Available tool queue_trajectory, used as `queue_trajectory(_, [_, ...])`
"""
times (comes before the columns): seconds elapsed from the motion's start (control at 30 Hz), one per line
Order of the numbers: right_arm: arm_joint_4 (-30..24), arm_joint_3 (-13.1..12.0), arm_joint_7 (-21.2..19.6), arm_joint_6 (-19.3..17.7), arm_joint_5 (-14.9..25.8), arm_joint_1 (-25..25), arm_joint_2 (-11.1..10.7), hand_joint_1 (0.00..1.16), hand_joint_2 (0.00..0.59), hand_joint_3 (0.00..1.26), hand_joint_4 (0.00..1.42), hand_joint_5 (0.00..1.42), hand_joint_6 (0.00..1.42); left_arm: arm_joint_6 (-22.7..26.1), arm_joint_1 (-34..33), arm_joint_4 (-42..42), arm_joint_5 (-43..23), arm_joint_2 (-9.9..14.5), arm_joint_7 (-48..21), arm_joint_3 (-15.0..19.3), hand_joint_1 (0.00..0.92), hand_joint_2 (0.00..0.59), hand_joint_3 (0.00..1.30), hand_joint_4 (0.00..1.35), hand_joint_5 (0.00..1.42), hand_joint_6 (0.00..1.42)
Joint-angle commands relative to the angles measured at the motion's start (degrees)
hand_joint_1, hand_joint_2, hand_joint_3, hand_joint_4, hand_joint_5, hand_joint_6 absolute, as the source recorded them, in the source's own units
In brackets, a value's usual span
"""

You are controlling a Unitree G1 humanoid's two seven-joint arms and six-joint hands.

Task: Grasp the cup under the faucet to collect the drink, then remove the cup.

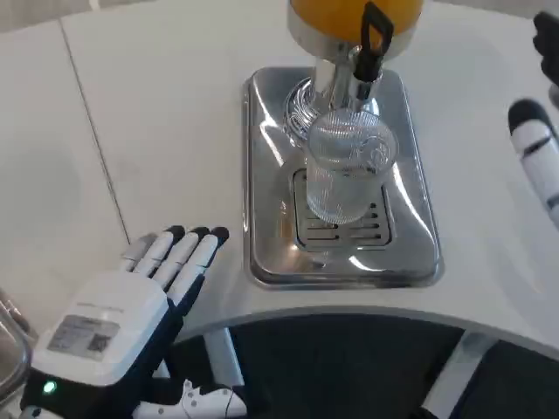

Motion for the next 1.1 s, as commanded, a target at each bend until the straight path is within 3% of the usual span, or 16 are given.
queue_trajectory(0.03, [2.0,0.0,0.1,1.7,1.9,-3.8,-2.0,0.06,0.533,0.00,0.00,0.00,0.00,0.4,2.2,-1.5,0.7,-0.7,-0.8,0.4,0.000,0.001,0.00,0.00,0.00,0.03])
queue_trajectory(0.17, [4.3,2.0,-0.2,2.0,3.1,-7.7,-2.6,0.06,0.548,0.00,0.00,0.00,0.00,0.5,3.4,-2.2,0.9,-0.9,-0.6,0.6,0.000,0.002,0.00,0.00,0.00,0.03])
queue_trajectory(0.5, [10.1,6.8,-2.8,0.1,4.3,-11.3,-1.1,0.06,0.569,0.00,0.00,0.00,0.00,1.5,4.6,-3.9,-0.1,-4.1,-0.2,1.6,0.000,0.006,0.00,0.00,0.00,0.03])
queue_trajectory(0.77, [15.6,9.7,-3.8,0.1,6.0,-16.6,0.3,0.07,0.585,0.00,0.00,0.00,0.00,1.4,4.3,-3.5,0.8,-5.0,-0.8,0.6,0.000,0.006,0.00,0.00,0.00,0.03])
queue_trajectory(1.1, [17.0,12.7,-4.7,0.2,6.5,-19.5,1.7,0.06,0.575,0.00,0.00,0.00,0.00,1.9,3.7,-2.7,0.8,-5.2,-0.6,0.2,0.000,0.007,0.00,0.00,0.00,0.03])
